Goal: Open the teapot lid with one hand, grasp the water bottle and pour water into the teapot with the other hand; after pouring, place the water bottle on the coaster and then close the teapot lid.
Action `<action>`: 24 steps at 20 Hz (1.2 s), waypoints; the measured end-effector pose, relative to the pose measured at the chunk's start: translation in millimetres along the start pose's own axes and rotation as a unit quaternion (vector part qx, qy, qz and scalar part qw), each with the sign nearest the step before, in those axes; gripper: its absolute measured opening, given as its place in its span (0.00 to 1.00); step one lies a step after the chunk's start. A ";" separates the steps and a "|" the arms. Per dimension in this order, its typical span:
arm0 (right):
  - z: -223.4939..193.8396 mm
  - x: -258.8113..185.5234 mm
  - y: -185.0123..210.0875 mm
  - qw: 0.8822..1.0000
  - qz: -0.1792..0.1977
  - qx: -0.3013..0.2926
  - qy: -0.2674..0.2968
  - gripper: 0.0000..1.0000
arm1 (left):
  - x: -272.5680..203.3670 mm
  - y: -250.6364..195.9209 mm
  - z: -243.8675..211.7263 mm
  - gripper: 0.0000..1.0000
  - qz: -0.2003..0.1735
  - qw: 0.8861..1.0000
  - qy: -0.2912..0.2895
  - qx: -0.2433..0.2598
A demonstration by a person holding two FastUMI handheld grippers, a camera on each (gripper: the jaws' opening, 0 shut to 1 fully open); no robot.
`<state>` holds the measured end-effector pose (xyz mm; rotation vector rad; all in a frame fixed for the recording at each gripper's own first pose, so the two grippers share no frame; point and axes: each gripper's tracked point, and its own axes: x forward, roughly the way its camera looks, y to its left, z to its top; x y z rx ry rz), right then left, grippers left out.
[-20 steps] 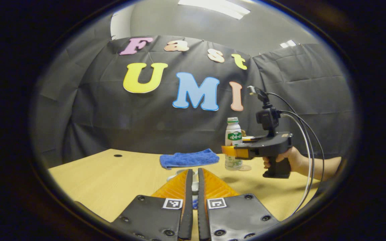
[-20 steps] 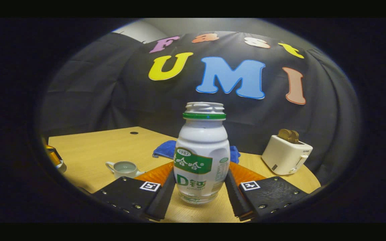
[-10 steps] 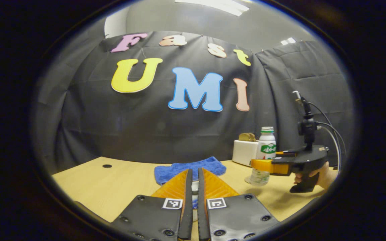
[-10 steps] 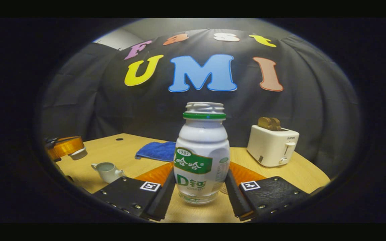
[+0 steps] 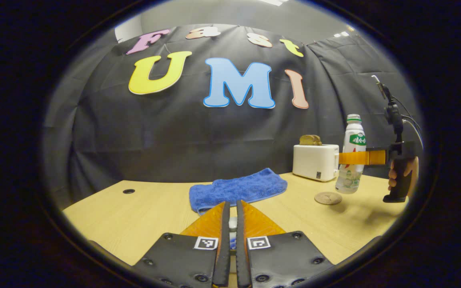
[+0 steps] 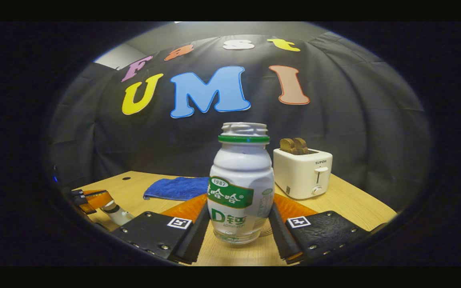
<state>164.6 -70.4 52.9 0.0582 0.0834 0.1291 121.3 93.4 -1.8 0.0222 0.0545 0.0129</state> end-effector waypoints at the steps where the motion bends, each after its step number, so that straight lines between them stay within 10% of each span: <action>1: -0.5 -0.9 -0.6 1.000 -0.001 -0.001 0.001 0.72 | 0.8 1.4 -2.0 0.17 -0.001 1.000 0.002 0.001; 15: -13.6 14.3 -1.7 0.999 -0.005 -0.045 0.023 0.72 | 3.0 0.3 -18.9 0.15 -0.009 1.000 0.028 -0.005; 19: -9.0 32.9 -1.5 0.998 0.000 -0.054 0.023 0.72 | -14.7 -3.9 4.1 0.71 -0.020 1.000 -0.008 -0.020; 24: -16.1 56.2 -20.9 0.998 -0.031 -0.050 0.021 0.72 | -35.1 12.5 38.8 0.95 -0.010 0.996 -0.069 -0.054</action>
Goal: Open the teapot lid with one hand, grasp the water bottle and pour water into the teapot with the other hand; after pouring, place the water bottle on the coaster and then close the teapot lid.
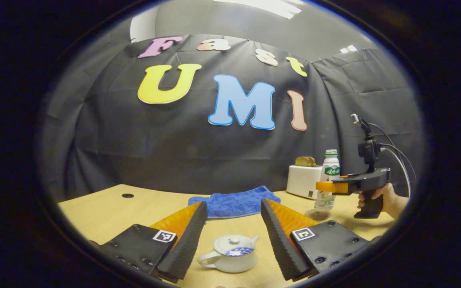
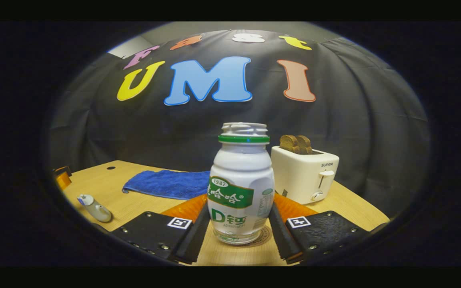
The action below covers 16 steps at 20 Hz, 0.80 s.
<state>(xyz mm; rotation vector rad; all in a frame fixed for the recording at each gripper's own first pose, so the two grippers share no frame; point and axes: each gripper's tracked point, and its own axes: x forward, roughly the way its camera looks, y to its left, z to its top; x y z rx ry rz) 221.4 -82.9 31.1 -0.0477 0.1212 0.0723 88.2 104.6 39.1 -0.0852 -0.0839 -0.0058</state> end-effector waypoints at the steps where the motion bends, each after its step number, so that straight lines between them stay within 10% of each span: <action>1: -7.0 6.0 -1.7 1.000 -0.008 -0.002 0.005 0.72 | 0.7 2.6 -1.3 0.94 0.002 1.000 0.001 -0.002; 16: -27.2 19.6 -10.9 1.000 -0.029 -0.002 0.003 0.72 | -2.5 1.4 4.9 0.86 0.003 1.000 -0.012 -0.011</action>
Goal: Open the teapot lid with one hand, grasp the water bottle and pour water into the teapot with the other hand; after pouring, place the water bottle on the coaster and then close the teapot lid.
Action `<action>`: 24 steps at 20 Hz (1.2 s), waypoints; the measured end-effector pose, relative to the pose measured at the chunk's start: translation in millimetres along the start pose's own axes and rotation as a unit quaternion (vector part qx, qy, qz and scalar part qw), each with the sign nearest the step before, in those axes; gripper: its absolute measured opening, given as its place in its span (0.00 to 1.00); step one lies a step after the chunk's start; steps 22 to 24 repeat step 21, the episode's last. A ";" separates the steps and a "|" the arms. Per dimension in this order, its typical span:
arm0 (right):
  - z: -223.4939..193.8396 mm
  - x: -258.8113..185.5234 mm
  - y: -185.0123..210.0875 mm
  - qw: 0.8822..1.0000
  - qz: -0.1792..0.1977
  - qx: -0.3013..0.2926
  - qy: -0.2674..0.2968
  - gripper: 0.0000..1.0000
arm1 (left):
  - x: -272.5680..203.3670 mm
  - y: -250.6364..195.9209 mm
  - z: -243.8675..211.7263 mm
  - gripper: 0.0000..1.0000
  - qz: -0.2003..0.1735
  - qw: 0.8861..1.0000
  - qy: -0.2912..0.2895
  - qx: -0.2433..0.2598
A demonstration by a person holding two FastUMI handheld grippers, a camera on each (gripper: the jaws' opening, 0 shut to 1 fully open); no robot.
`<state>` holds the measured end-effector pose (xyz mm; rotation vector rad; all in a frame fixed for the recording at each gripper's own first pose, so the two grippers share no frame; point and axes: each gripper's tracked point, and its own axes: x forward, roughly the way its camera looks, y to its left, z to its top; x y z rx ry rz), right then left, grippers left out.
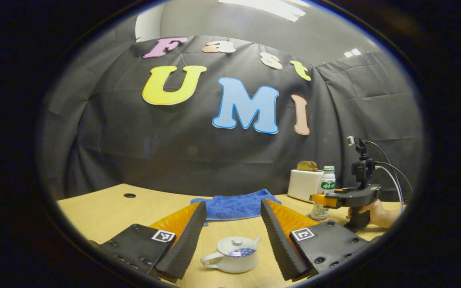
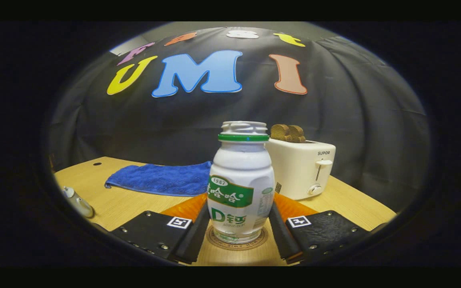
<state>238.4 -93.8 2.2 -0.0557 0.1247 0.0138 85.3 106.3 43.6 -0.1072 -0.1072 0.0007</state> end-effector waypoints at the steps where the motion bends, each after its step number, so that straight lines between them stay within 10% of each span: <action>1: -3.0 1.4 0.2 1.000 -0.003 -0.008 0.006 0.75 | -1.5 -2.3 2.3 0.95 -0.004 1.000 -0.005 -0.004; 4: -7.8 -0.3 6.0 1.000 0.000 -0.019 0.010 0.79 | -4.4 -7.0 11.2 0.95 -0.021 0.999 -0.018 -0.018; 5: -2.8 -3.6 6.5 1.000 -0.003 -0.023 0.003 1.00 | -4.0 -7.3 10.9 0.95 -0.023 0.999 -0.020 -0.019; 20: -4.5 -208.2 70.5 0.999 -0.001 -0.006 -0.037 0.99 | -73.8 -47.1 -31.9 0.99 0.074 0.996 0.052 0.014; 21: -10.3 -217.1 77.5 0.999 0.004 0.001 -0.033 0.84 | -80.9 -55.6 -34.4 0.98 0.076 0.995 0.057 0.023; 24: -10.3 -217.1 77.5 0.999 0.004 0.001 -0.033 0.84 | -80.9 -55.6 -34.4 0.98 0.076 0.995 0.057 0.023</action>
